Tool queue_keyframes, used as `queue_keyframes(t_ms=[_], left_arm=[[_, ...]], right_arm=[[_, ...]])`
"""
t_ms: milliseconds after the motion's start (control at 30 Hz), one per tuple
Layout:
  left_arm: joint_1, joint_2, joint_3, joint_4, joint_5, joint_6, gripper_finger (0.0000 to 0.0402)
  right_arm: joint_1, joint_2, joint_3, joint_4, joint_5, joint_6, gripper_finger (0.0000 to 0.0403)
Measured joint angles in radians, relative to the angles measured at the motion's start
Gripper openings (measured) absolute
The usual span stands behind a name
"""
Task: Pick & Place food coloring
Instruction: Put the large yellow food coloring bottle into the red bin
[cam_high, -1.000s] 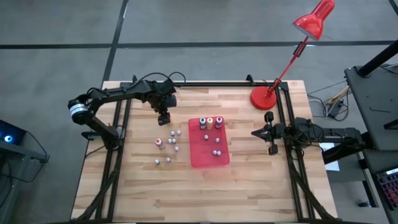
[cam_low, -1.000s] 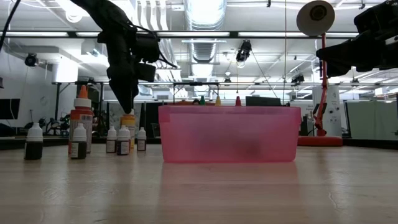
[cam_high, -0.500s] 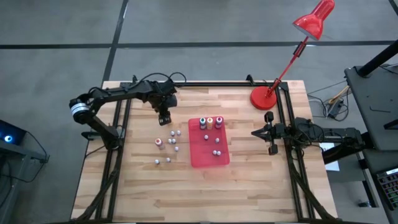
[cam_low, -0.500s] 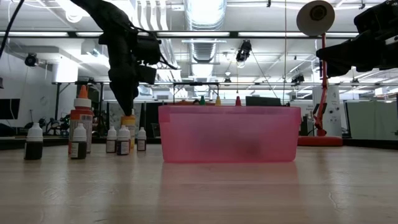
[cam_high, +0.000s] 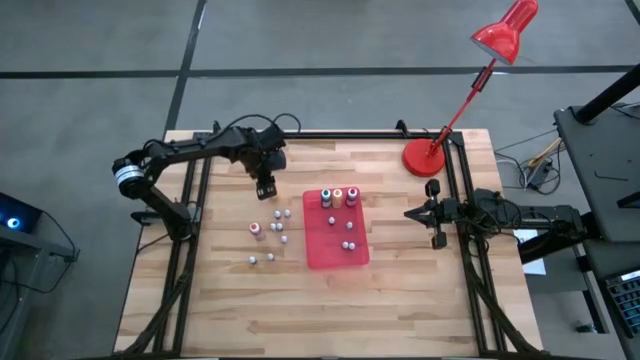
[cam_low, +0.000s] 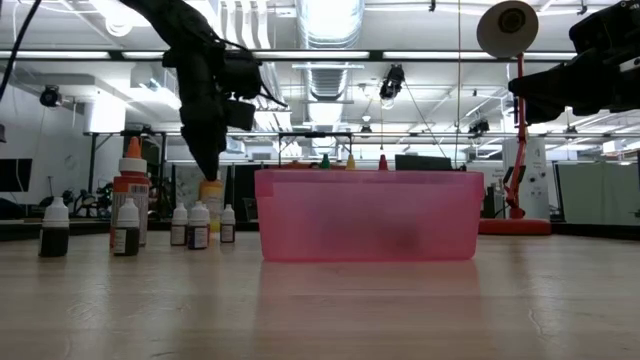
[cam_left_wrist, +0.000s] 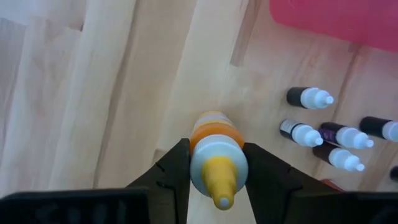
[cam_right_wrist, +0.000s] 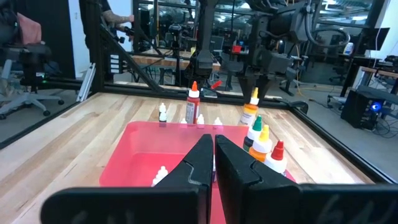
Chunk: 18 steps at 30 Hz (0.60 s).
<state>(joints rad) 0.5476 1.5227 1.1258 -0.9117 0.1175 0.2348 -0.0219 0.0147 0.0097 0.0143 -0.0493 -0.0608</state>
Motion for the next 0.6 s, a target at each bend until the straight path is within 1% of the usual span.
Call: queue_keyframes(t_ms=[333,600], left_arm=[[-0.001,0.000,0.059,-0.015,-0.005,0.000,0.0100],[-0.007,-0.001,0.171,-0.065,-0.006,0.000,0.0099]], right_arm=[[0.000,0.000,0.000,0.000,0.000,-0.001,0.0009],[0.000,0.000,0.000,0.000,0.000,0.000,0.0009]])
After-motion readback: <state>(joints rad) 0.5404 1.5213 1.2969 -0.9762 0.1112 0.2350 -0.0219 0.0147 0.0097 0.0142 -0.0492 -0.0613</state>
